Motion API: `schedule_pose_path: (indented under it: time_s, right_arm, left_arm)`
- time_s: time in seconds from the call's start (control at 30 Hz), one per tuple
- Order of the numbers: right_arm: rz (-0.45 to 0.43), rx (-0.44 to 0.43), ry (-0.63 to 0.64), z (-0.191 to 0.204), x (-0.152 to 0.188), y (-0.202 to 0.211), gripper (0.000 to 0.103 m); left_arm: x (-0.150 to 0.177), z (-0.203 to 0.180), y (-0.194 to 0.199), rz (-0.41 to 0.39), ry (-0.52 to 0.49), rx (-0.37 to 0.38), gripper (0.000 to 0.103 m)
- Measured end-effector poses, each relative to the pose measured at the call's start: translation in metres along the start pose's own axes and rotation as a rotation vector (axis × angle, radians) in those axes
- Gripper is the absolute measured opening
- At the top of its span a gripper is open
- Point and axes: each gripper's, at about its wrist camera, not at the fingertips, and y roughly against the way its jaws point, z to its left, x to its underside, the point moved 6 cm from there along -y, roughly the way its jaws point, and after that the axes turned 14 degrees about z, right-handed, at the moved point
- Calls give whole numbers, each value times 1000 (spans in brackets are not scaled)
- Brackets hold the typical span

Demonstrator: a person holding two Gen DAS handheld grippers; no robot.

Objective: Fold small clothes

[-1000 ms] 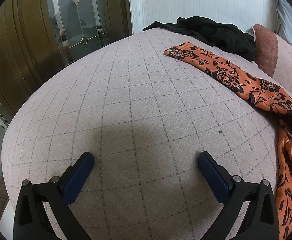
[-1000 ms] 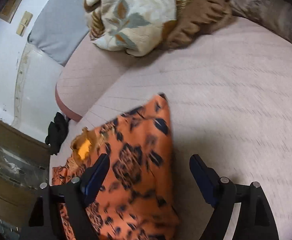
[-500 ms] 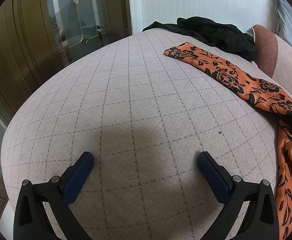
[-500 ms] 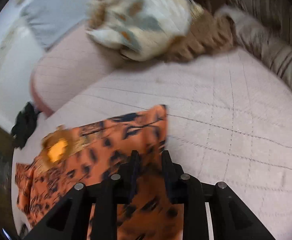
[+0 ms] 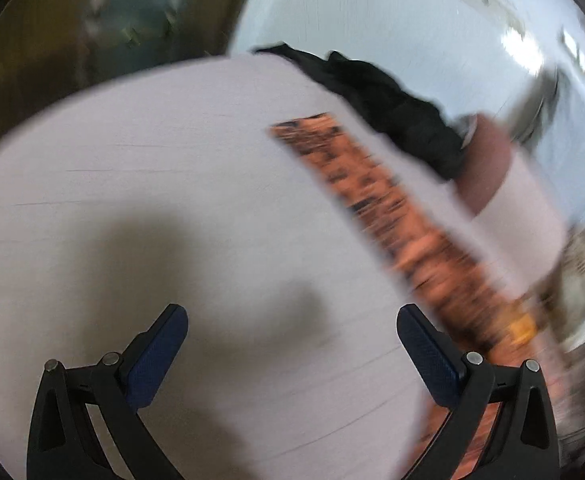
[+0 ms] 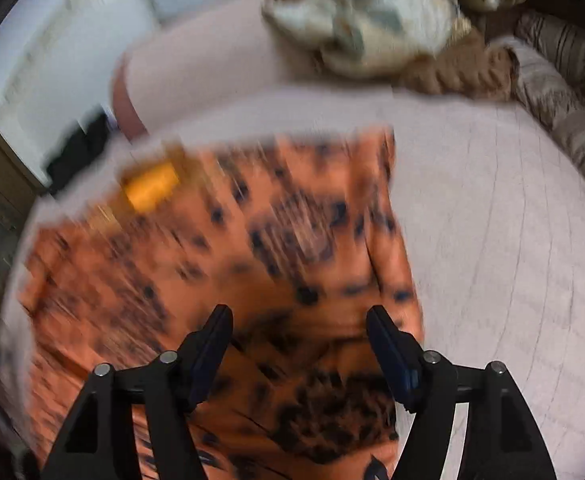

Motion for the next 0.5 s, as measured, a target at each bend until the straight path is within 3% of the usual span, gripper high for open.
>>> schedule_pose_path:
  time_s: [0.03, 0.17, 0.2, 0.3, 0.43, 0.47, 0.5]
  right_arm:
    - [6, -14, 2, -1, 5, -6, 73]
    - [-37, 5, -1, 4, 8, -17, 74]
    - [-44, -6, -16, 0, 7, -20, 74]
    - [-52, -17, -25, 0, 4, -25, 75]
    - [-58, -32, -27, 2, 2, -32, 75]
    - [-59, -37, -30, 2, 5, -30, 75]
    - [-59, -41, -32, -2, 8, -21, 75]
  left_arm:
    - [-23, -11, -8, 29, 17, 63, 103]
    - [-92, -38, -46, 71, 18, 100, 103]
    - [-101, -40, -55, 92, 32, 108, 103]
    - [-129, -31, -93, 149, 144, 107, 87]
    - [-144, -24, -97, 108, 221, 112, 87]
    - [-146, -24, -98, 106, 218, 88, 72]
    - [-149, -24, -100, 112, 196, 40, 48]
